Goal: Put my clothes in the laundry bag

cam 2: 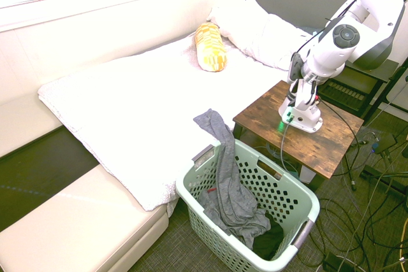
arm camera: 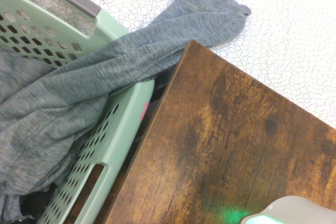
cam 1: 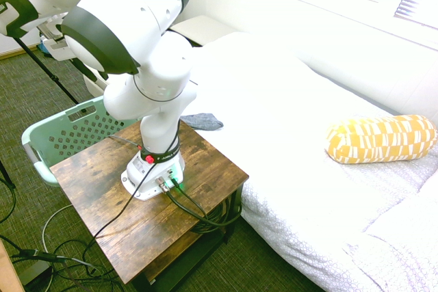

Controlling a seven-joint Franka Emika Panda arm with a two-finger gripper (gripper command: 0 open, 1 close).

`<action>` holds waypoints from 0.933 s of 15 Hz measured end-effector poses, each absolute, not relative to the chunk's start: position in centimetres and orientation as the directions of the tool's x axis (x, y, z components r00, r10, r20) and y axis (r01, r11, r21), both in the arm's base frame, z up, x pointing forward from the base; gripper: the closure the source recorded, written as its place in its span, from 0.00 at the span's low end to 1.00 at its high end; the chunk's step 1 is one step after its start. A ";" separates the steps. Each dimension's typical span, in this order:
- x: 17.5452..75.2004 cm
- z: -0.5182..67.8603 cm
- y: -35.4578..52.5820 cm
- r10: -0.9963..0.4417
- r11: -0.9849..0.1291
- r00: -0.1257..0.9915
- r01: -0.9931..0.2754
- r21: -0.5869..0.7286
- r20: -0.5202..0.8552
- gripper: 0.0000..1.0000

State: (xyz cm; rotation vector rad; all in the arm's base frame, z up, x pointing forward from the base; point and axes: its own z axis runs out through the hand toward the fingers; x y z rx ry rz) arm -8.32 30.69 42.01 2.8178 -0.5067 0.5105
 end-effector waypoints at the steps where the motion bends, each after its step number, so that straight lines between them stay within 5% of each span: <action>1: -8.2 42.3 30.7 -0.294 -0.915 0.882 -0.371 0.159 0.369 0.00; 11: -5.7 48.5 26.9 -0.401 -0.902 0.867 -0.431 0.040 0.296 0.00; 14: 2.1 46.2 27.1 -0.452 -0.884 0.849 -0.466 -0.015 0.274 0.00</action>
